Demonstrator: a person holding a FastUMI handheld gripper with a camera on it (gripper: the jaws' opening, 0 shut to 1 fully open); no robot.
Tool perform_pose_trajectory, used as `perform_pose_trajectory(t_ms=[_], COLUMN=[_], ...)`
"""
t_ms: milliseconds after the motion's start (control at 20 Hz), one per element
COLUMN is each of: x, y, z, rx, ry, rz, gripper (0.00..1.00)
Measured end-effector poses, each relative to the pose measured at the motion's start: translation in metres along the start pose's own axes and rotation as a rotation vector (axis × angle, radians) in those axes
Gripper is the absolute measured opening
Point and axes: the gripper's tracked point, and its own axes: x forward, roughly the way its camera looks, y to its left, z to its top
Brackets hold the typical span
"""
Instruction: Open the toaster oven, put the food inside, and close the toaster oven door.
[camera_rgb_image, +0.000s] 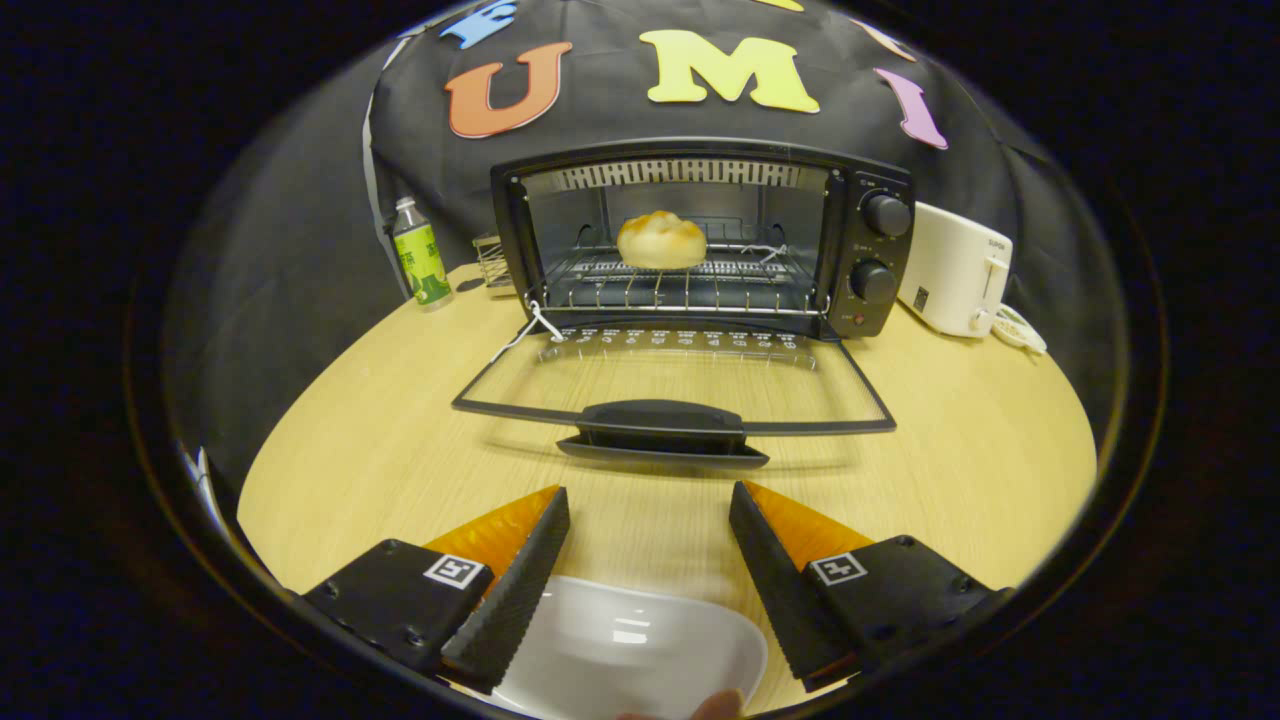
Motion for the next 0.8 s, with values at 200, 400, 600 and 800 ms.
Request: perform_pose_trajectory(t_ms=[200, 400, 600, 800], x=[0.008, 0.004, -0.009, -0.024], y=[-0.001, 0.0, 0.0, 0.003], z=[0.0, 0.007, 0.019, 0.063], rx=[0.027, 0.092, 0.081, 0.039], ry=[0.039, 0.018, -0.041, -0.182], rz=[-0.019, -0.011, -0.021, -0.041], gripper=[1.0, 1.0, 1.0, 1.0])
